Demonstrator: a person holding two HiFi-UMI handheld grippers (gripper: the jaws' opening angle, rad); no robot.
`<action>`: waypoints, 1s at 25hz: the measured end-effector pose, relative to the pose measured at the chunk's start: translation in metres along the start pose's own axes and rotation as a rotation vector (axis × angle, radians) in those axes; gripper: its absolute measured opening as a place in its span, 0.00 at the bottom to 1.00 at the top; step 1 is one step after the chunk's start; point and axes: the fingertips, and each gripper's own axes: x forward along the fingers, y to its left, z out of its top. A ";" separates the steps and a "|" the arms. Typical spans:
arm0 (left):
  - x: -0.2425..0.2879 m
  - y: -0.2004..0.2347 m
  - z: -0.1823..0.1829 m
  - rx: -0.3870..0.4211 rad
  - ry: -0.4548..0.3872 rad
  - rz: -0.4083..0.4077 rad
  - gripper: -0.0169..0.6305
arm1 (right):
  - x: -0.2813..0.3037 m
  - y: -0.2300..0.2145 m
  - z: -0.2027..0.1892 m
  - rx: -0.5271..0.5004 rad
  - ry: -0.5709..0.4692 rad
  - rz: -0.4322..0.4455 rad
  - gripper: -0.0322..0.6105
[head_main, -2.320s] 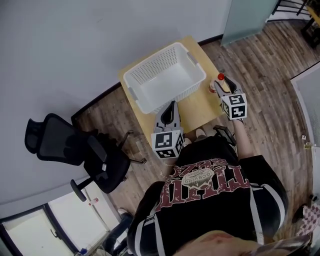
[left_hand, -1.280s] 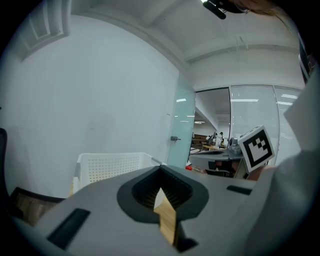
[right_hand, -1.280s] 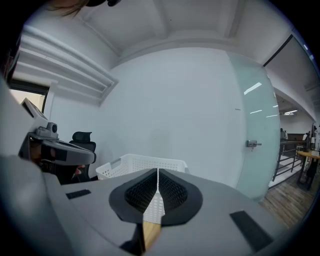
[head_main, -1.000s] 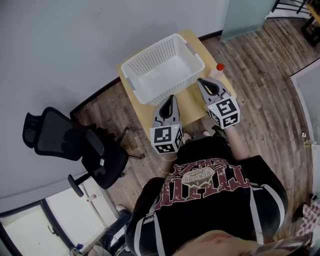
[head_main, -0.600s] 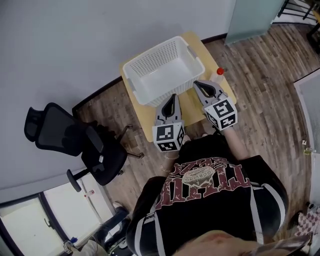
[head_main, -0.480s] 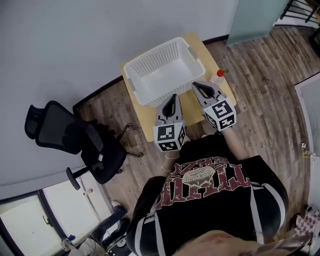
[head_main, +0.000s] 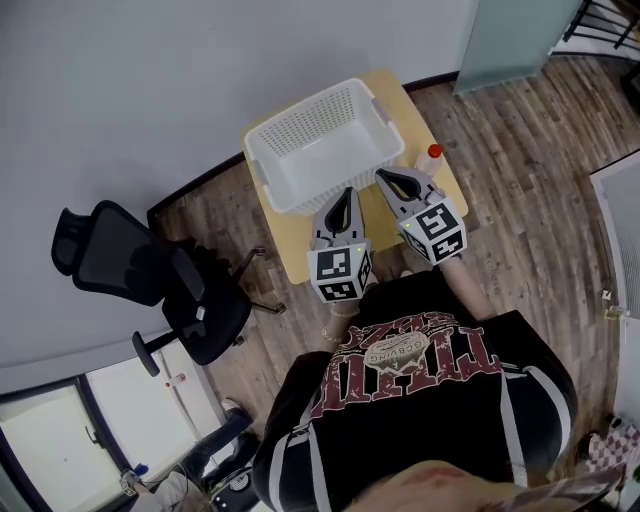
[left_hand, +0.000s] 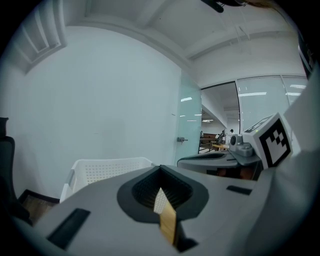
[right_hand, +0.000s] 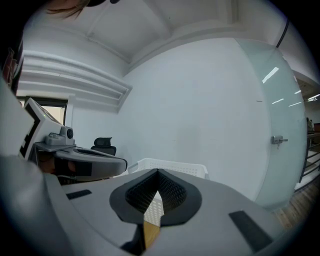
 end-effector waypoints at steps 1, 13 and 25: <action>0.001 -0.001 0.000 0.001 0.001 -0.002 0.07 | -0.001 -0.001 0.000 0.000 0.000 0.000 0.08; 0.003 -0.013 -0.005 0.008 0.019 -0.018 0.07 | -0.008 -0.003 -0.007 -0.003 0.011 -0.005 0.07; 0.006 -0.008 -0.007 0.010 0.026 -0.007 0.07 | -0.004 -0.002 -0.008 -0.005 0.015 0.014 0.07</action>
